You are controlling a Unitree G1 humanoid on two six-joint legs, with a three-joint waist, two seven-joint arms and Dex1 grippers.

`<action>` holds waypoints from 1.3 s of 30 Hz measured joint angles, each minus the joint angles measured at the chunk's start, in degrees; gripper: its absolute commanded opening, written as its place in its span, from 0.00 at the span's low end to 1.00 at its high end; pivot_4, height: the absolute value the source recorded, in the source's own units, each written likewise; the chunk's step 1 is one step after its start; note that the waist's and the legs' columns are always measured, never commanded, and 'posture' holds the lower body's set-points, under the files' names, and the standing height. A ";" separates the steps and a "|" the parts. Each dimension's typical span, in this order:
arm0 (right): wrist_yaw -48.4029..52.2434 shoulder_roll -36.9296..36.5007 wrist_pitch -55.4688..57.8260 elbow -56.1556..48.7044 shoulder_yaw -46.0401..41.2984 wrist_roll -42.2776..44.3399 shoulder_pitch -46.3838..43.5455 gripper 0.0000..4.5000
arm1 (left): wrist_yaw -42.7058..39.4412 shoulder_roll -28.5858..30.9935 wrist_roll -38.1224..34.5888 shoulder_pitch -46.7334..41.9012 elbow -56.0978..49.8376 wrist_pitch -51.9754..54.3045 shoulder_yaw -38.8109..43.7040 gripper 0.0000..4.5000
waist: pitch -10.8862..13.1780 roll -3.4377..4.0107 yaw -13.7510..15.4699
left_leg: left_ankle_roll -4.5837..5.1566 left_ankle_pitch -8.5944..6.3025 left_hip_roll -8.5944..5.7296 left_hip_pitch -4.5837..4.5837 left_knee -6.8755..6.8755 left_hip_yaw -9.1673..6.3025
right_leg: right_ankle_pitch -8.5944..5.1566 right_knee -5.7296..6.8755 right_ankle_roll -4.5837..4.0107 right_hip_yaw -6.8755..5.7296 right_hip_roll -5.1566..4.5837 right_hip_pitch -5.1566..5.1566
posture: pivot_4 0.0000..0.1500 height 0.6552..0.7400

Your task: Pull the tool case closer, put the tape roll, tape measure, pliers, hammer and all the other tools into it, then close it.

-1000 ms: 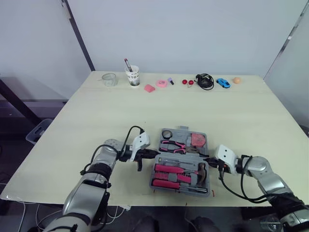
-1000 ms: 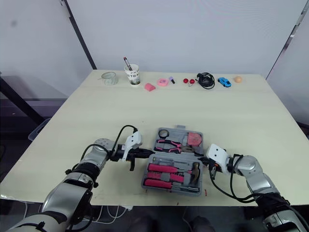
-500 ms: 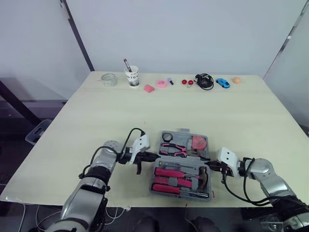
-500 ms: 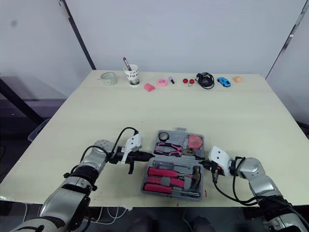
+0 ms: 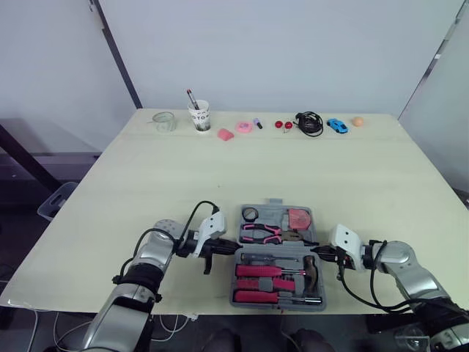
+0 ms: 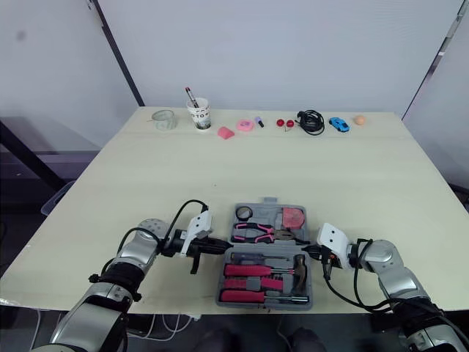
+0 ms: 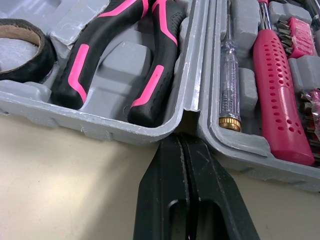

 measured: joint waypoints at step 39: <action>0.79 -0.72 0.93 -1.20 0.17 0.02 1.06 0.01 | -0.53 -0.25 0.01 1.24 -2.02 -0.04 -1.59 0.00 | -0.37 0.20 0.08 | 0.00 0.00 0.00 0.02 0.00 0.02 | -0.01 -0.02 0.00 0.02 0.00 0.01 | 1.00 1.00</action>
